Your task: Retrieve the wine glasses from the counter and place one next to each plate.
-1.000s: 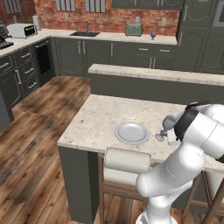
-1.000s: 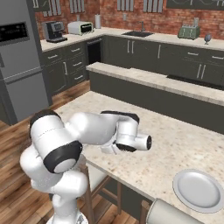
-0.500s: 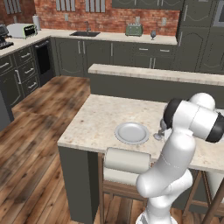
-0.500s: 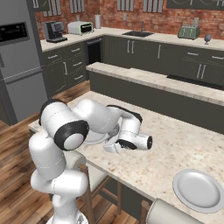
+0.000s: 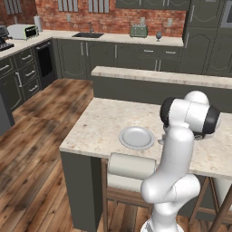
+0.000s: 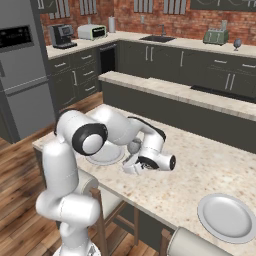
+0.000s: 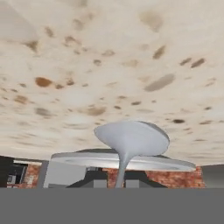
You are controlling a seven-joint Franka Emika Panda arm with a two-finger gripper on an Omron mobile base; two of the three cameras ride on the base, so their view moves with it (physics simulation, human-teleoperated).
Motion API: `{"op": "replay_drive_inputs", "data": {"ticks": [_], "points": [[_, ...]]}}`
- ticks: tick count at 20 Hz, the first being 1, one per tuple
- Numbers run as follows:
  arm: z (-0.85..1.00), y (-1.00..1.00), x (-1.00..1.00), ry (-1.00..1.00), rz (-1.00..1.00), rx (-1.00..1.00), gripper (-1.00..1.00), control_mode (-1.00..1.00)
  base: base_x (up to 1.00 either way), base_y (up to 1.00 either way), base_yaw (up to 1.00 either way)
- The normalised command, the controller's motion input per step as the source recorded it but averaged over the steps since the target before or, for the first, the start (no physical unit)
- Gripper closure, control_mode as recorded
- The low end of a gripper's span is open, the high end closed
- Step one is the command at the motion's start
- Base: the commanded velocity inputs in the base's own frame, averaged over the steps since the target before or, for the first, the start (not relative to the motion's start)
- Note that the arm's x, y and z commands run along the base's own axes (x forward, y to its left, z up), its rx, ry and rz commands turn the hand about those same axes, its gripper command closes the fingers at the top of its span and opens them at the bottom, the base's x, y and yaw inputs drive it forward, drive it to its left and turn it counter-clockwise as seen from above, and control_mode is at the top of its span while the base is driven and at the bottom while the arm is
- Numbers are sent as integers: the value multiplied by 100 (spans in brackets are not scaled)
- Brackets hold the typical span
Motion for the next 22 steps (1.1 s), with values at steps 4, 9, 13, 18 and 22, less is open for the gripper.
{"op": "replay_drive_inputs", "data": {"ticks": [4, 9, 13, 18, 22], "points": [[-33, -2, 35, 0, 0, -3, 100, -100, 0, 0, 0], [-34, 0, 3, -10, 0, -4, 100, -100, 0, 0, 0], [-27, 0, -16, -31, 0, -12, 100, -100, 0, 0, 0], [-16, 0, -6, -17, 0, -6, 100, -100, 0, 0, 0], [-14, 0, 23, 7, 0, 0, 100, -100, 0, 0, 0]]}}
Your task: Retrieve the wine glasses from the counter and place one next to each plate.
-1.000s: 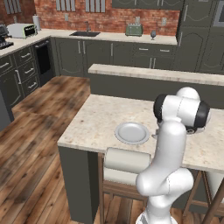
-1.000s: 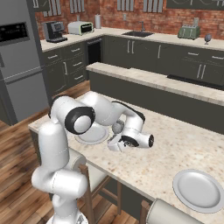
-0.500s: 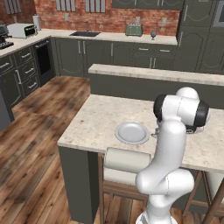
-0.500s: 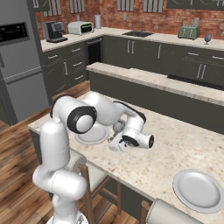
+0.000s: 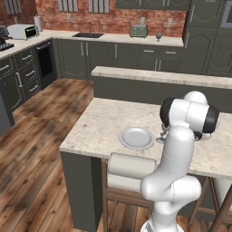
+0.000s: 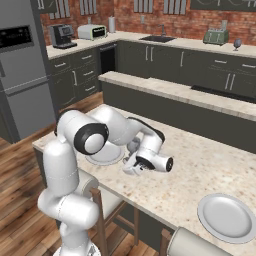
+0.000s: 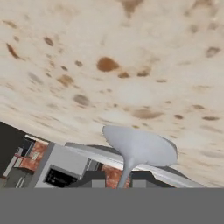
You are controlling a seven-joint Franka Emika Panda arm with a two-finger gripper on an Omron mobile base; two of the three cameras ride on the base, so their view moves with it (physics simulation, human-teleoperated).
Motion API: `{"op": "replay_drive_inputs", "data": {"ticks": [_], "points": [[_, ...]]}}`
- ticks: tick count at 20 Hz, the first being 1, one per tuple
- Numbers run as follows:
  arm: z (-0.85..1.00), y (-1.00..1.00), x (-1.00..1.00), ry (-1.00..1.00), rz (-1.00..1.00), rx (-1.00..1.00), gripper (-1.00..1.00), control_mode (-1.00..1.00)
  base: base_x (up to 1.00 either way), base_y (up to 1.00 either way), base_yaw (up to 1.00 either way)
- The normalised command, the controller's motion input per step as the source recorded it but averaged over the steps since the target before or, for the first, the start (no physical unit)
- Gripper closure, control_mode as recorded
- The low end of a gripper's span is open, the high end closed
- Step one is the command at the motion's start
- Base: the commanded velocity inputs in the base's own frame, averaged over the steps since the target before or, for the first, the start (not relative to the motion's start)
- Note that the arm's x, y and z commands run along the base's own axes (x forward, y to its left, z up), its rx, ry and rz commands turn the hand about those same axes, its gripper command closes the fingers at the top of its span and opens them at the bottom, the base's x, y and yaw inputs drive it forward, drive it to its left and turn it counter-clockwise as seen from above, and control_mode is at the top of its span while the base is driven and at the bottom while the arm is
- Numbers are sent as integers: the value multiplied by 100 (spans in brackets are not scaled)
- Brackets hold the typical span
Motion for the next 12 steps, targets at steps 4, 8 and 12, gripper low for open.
{"op": "replay_drive_inputs", "data": {"ticks": [4, 8, 12], "points": [[-24, 0, 6, 1, -1, -6, 100, -100, 0, 0, 0], [-26, 0, -2, -11, -4, -16, 100, -100, 0, 0, 0], [-27, 0, 1, -3, -3, -10, 100, -100, 0, 0, 0]]}}
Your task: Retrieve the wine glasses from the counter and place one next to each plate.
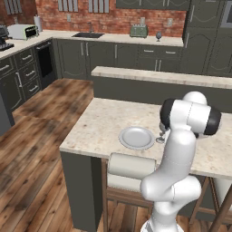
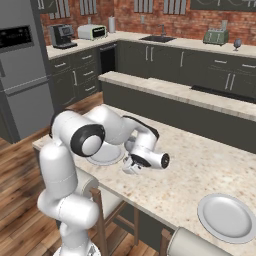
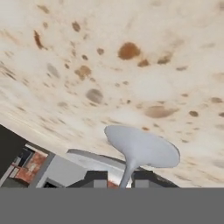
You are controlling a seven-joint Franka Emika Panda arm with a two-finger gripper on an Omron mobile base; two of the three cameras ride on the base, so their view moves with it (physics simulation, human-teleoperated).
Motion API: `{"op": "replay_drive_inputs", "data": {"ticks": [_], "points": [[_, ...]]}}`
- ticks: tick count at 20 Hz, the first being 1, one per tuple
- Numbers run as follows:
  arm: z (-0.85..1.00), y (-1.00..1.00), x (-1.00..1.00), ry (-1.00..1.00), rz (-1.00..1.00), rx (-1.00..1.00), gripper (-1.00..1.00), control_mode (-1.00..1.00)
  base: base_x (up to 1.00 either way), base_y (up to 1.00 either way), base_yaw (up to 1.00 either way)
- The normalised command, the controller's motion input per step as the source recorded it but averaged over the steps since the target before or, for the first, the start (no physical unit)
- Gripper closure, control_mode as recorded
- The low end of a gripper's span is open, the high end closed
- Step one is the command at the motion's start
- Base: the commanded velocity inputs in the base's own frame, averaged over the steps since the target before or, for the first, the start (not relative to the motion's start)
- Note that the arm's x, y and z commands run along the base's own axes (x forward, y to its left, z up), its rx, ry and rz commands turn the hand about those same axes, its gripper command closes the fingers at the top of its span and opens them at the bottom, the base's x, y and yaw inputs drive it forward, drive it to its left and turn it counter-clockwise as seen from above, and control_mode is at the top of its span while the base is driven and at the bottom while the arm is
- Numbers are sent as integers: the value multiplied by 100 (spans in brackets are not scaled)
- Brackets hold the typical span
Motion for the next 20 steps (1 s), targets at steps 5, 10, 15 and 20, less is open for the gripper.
{"op": "replay_drive_inputs", "data": {"ticks": [5, 10, 15, 20], "points": [[-28, 0, 0, -10, -3, -12, 100, -100, 0, 0, 0], [-35, -2, 0, -5, -3, -8, -100, -100, 0, 0, 0], [-29, -9, 0, 1, -3, -1, -100, -100, 0, 0, 0], [-24, -17, 0, 3, -1, 0, -100, -100, 0, 0, 0]]}}
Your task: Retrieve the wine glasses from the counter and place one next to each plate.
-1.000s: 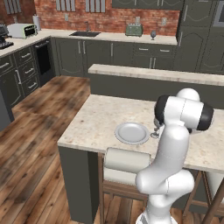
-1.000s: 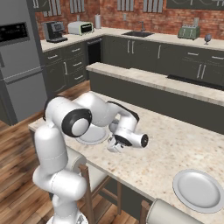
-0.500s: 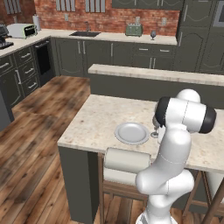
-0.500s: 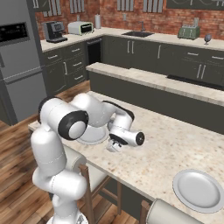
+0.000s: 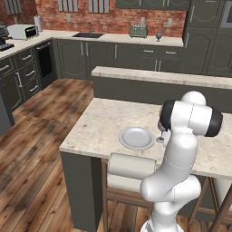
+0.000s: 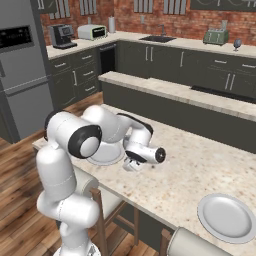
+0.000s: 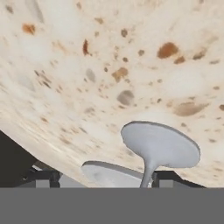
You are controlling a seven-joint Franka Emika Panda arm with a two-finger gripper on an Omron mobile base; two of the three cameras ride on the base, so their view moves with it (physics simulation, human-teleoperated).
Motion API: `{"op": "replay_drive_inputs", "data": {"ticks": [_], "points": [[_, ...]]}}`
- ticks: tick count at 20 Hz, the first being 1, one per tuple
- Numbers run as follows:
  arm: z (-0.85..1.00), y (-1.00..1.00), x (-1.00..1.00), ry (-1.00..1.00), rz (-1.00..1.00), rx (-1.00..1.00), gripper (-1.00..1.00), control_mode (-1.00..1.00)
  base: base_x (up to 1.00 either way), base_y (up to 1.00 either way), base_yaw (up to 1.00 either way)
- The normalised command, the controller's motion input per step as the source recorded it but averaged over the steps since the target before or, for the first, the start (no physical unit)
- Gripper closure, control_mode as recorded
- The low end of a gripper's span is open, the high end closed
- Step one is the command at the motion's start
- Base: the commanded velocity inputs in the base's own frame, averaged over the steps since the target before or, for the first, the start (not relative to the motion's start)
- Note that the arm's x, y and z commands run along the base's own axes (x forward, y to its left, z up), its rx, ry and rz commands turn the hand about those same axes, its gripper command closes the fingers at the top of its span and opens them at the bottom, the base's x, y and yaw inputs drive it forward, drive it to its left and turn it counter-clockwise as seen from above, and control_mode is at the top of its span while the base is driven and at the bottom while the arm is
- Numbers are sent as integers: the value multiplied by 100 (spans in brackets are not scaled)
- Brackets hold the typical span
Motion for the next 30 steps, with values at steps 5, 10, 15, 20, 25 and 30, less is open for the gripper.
{"op": "replay_drive_inputs", "data": {"ticks": [5, 10, 15, 20, 25, 30], "points": [[-13, -2, -16, 9, 0, 0, -100, -100, 0, 0, 0], [-1, -2, -50, 5, 0, 0, -100, -100, 0, 0, 0], [0, 0, -61, 0, 0, 0, -100, -100, 0, 0, 0], [0, 0, -32, 0, 0, 0, -100, -100, 0, 0, 0], [1, -20, -47, -2, -1, 0, -100, -100, 0, 0, 0], [40, 1, -79, -19, -4, 0, -100, -100, 0, 0, 0]]}}
